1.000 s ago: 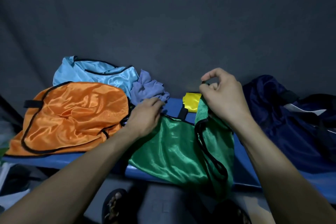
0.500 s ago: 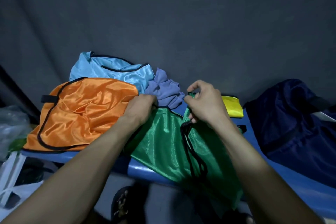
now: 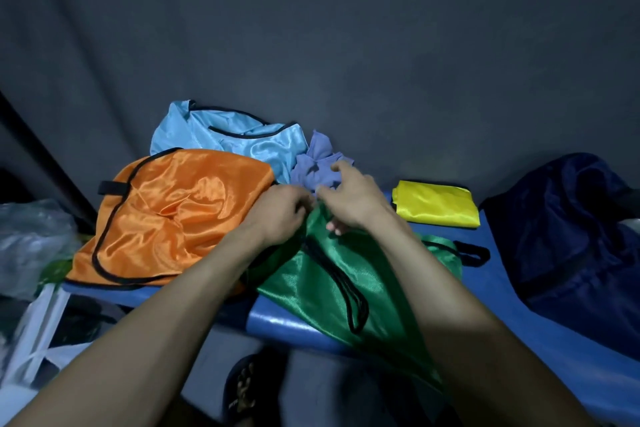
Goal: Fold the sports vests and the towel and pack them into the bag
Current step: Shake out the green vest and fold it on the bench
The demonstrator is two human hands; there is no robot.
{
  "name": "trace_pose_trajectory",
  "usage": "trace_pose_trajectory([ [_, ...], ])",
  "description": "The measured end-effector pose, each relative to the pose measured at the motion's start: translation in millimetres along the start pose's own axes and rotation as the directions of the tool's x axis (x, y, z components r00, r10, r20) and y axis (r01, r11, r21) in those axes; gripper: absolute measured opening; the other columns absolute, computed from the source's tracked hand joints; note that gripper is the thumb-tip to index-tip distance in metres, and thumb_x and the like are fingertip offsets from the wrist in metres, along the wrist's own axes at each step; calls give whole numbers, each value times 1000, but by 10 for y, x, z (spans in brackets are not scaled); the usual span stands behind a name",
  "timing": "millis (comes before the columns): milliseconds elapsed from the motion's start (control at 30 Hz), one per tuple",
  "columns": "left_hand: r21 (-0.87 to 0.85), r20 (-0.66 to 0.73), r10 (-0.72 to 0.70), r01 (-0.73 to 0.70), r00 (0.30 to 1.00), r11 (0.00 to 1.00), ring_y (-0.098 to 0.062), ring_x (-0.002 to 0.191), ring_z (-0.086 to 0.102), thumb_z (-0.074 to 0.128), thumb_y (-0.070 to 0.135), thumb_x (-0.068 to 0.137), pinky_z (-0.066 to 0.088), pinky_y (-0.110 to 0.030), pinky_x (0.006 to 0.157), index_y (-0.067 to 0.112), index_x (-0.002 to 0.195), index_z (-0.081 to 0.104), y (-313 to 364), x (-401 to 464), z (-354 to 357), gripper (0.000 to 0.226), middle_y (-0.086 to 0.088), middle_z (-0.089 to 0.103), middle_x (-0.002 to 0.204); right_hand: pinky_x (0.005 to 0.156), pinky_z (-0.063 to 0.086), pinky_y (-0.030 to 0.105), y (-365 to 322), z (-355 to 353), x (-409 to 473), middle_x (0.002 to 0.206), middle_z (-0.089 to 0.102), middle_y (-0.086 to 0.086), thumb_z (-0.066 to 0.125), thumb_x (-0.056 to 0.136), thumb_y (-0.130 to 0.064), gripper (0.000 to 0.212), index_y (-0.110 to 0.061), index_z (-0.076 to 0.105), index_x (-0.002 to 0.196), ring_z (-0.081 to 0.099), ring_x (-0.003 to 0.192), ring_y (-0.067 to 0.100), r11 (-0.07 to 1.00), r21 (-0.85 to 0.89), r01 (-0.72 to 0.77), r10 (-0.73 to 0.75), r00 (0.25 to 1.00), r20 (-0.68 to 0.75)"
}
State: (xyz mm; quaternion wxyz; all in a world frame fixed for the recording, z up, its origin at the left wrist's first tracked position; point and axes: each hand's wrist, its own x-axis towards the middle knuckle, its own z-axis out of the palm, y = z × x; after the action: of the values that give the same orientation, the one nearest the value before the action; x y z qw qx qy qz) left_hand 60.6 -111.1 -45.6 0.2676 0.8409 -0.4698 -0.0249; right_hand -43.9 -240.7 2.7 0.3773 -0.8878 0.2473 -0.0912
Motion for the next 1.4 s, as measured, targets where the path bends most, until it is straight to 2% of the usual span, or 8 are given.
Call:
trace_pose_trajectory([
  [133,-54,171,-210,222,963,974,-19,102,67,37,30,96,50,-36,98,18,109,69,124,-27,42,36,5,77,96,75,60,42,329,-277,-227,88,74,1,55,89,-19,45,-24,55,134,74,71,23,992,-90,93,-97,994,-45],
  [300,84,6,-284,283,959,956,-27,94,64,50,52,97,50,-39,82,18,104,58,200,-34,99,36,-4,68,98,76,51,39,1011,-779,-700,97,69,-5,69,87,-21,27,-20,67,114,65,87,24,883,-435,176,-230,970,-74],
  [467,315,26,-345,320,938,894,-30,110,62,56,67,89,39,-44,101,19,115,54,235,33,260,54,-5,69,109,85,51,41,1471,-938,-923,110,59,-7,74,85,-38,36,-24,63,117,56,103,21,802,-584,127,-184,982,-39],
  [700,314,35,-189,169,981,934,-29,129,45,60,50,96,29,-49,101,41,127,52,334,80,361,34,0,53,136,77,52,39,1565,-875,-899,110,65,-7,67,93,-25,15,-23,65,108,63,97,21,831,-537,143,-237,965,-111],
  [900,193,-103,-156,174,982,966,-23,113,59,59,36,99,29,-41,88,33,103,66,244,134,343,9,9,69,111,82,45,29,1650,-923,-799,100,63,-7,68,97,-20,10,-17,76,101,59,93,14,915,-365,170,-232,964,-133],
  [1033,-51,-19,-206,205,978,977,-20,100,65,61,31,100,47,-43,98,28,94,69,210,187,254,11,10,71,98,83,47,25,1635,-1044,-688,98,69,-9,68,97,-17,11,-18,79,100,64,93,10,991,-130,12,-23,997,-80],
  [1167,-290,1,-241,231,971,929,-5,83,65,66,21,99,52,-26,82,21,93,74,265,229,153,10,9,72,88,71,46,17,1621,-1102,-590,87,72,-9,72,94,-12,11,-20,78,93,63,81,5,994,-18,-105,104,994,-28],
  [1400,-429,109,-317,332,942,840,-19,71,56,58,14,102,47,-33,72,15,89,64,245,273,98,15,-4,61,78,43,36,22,1546,-1136,-505,62,57,0,54,101,-1,24,-13,74,100,55,46,8,963,169,-209,194,976,101],
])
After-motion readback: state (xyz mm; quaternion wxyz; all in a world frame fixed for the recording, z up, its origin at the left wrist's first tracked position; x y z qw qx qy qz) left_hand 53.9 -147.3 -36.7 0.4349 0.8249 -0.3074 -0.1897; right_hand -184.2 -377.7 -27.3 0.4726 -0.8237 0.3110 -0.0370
